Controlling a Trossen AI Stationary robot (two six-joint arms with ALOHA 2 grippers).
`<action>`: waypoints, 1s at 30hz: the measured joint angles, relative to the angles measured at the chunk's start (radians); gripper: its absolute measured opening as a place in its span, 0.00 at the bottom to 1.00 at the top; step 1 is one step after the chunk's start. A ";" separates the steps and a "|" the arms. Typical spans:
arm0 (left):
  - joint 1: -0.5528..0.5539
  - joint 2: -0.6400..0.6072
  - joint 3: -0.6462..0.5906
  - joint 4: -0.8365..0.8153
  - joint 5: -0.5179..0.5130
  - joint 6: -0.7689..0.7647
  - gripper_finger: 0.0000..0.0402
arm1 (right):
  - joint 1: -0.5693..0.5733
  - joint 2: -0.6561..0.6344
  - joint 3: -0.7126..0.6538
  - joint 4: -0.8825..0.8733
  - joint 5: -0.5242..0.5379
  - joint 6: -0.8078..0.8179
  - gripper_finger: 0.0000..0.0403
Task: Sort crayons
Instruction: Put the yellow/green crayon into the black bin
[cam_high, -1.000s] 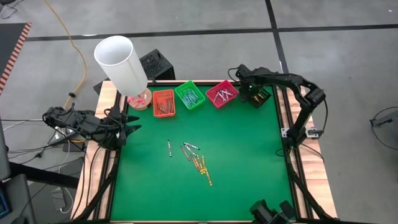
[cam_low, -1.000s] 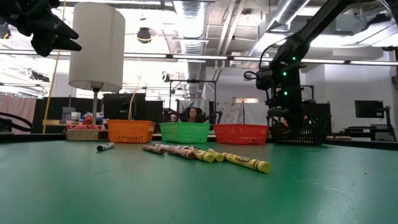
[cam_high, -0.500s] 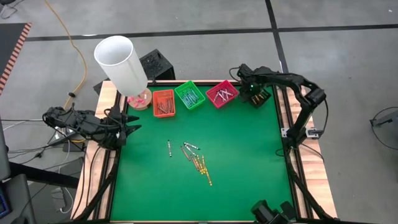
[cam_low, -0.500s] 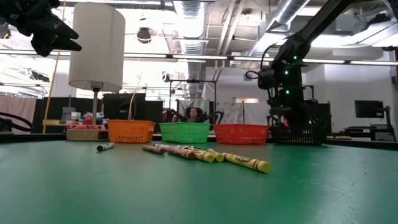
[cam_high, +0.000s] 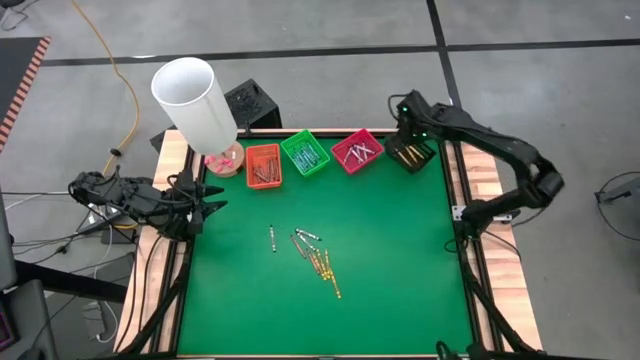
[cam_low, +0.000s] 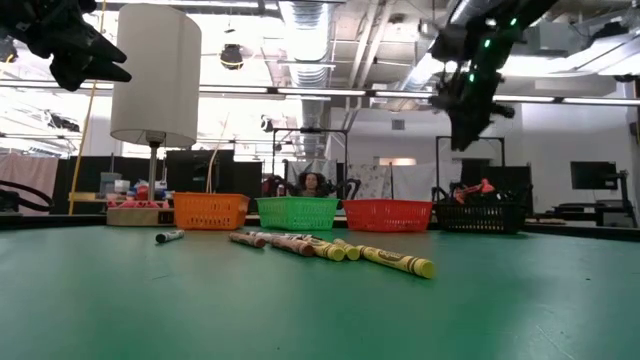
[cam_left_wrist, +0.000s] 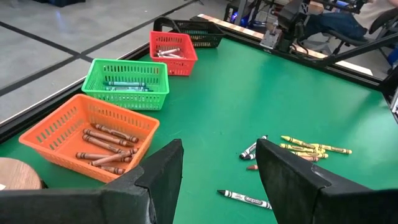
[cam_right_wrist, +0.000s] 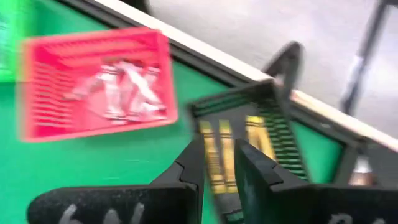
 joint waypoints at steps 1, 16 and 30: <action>0.000 0.000 0.000 0.000 0.000 0.000 0.48 | 0.018 -0.020 0.000 0.002 -0.017 0.021 0.20; 0.000 0.000 0.000 0.000 0.000 -0.005 0.48 | 0.628 0.042 0.000 0.129 -0.083 0.348 0.20; 0.000 0.000 0.000 -0.001 0.001 -0.007 0.48 | 1.027 0.375 0.000 0.592 -0.025 0.548 0.20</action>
